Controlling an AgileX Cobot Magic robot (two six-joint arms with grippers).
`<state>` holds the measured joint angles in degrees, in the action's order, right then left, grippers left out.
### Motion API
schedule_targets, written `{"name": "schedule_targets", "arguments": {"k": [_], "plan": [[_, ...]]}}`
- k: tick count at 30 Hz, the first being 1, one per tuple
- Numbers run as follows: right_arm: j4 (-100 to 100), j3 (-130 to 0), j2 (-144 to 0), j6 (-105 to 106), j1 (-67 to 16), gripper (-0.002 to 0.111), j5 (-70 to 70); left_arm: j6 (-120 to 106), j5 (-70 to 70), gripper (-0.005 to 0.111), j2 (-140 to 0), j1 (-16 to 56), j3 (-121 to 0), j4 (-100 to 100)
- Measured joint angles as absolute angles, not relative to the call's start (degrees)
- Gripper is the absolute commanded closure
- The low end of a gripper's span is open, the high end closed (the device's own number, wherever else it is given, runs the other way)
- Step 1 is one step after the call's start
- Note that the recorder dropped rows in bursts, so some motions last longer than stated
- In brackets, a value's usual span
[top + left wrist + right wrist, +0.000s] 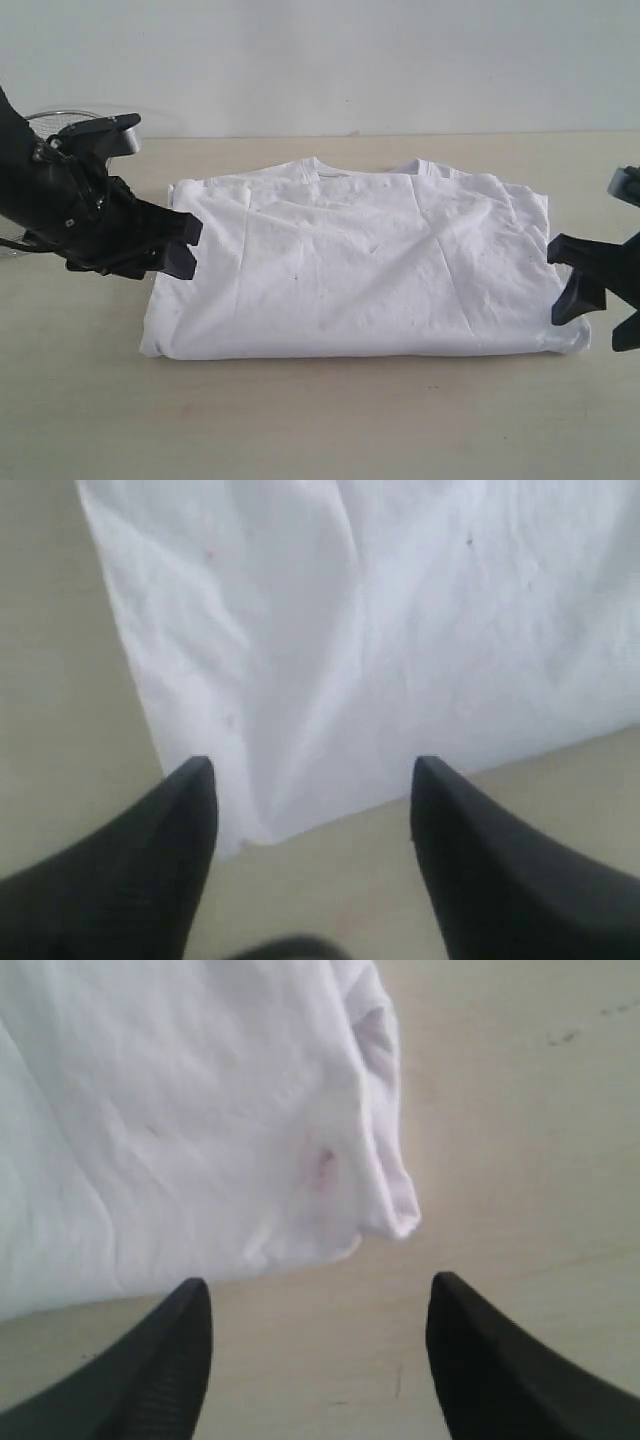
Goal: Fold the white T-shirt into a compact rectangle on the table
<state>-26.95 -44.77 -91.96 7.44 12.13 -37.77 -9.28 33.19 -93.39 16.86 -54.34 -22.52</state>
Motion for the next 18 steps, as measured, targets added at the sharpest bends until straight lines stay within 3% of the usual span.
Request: {"name": "schedule_targets", "arguments": {"k": [7,18], "plan": [[-40.32,-41.22,-92.22,18.29,20.25,0.053,-39.39,-9.89,29.53,0.052,-97.16,18.28,-54.81,-22.52],[-53.23,-39.57,-98.89,32.83,21.2,0.053,-38.92,-10.13,28.55,0.052,-99.91,18.3,-55.78,-22.74]]}}
